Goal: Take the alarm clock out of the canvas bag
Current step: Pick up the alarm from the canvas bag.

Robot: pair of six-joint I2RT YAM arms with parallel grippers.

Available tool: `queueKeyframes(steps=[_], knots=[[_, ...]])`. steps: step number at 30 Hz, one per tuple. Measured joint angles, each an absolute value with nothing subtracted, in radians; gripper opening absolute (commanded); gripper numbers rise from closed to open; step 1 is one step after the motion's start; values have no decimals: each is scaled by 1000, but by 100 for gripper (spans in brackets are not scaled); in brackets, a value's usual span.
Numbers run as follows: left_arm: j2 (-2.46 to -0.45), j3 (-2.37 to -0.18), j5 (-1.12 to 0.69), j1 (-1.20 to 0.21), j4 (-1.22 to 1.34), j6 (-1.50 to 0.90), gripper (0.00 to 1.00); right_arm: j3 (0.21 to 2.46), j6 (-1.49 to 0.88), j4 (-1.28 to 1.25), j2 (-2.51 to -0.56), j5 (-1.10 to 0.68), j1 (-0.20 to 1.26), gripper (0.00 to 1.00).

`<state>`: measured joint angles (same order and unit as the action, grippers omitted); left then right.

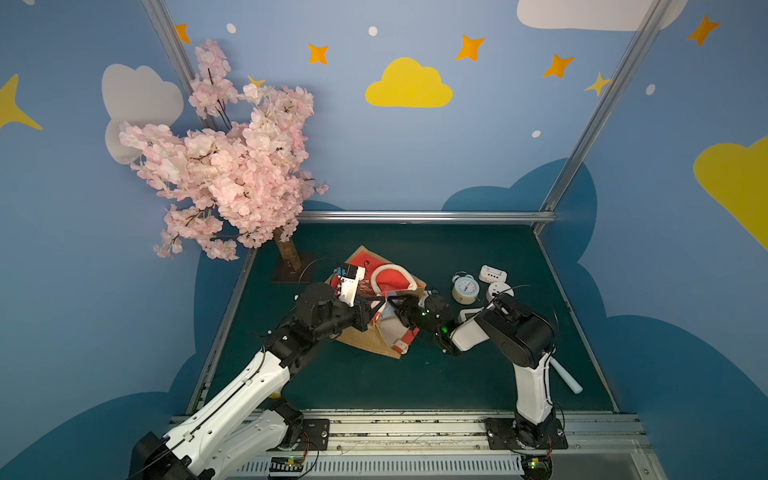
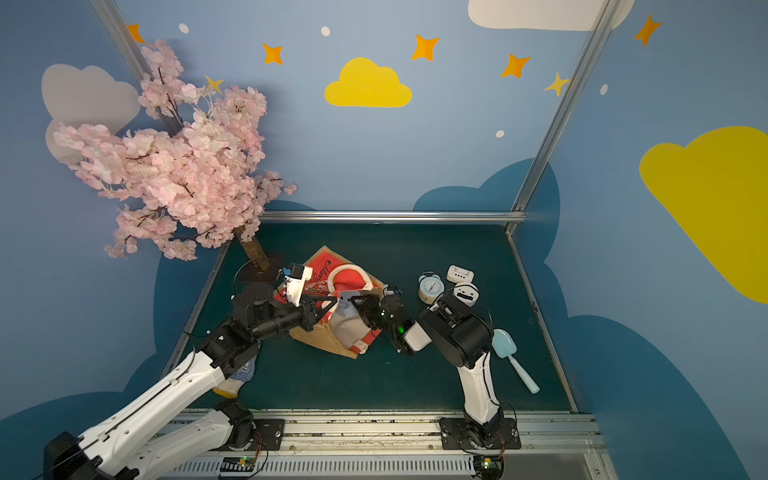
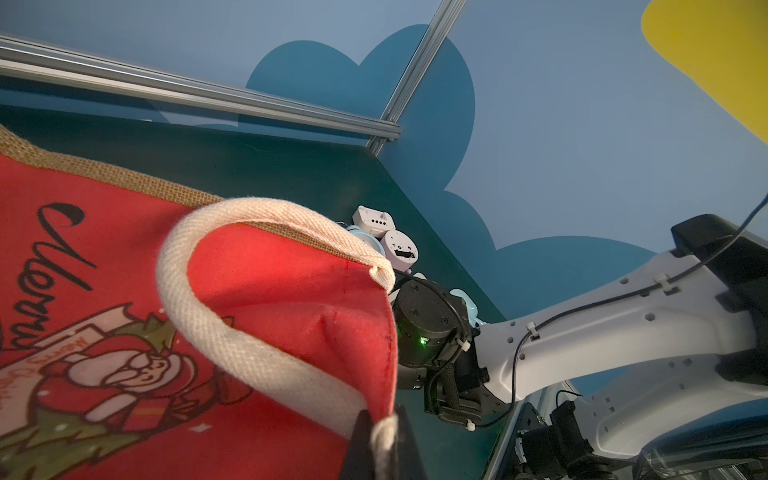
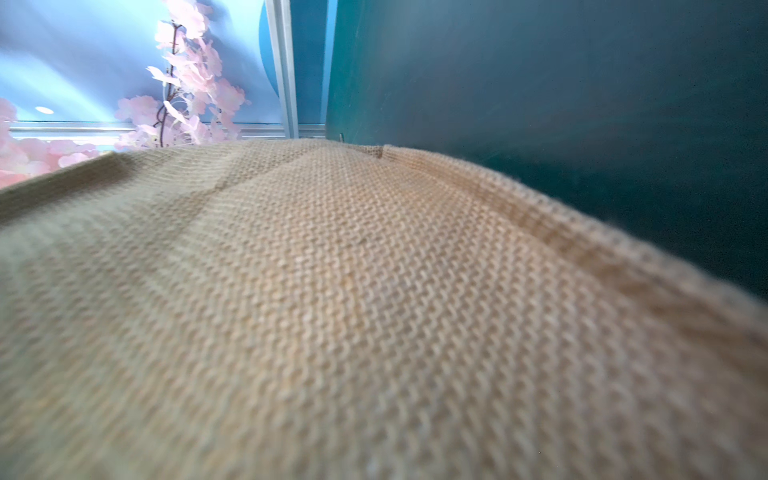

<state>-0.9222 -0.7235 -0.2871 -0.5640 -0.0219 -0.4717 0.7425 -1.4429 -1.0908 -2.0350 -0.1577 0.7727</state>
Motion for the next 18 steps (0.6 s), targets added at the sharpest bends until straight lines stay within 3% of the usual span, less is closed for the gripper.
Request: queueKeyframes(steps=[9,18], knots=[[-913,-723,-281,-564,-22,-472,7,754,-1440,-1080,-2035,-157,778,57],[-907,-723,-274,-564,-28,-472,7,754,-1436,-1081,-2035,-157,779,40]])
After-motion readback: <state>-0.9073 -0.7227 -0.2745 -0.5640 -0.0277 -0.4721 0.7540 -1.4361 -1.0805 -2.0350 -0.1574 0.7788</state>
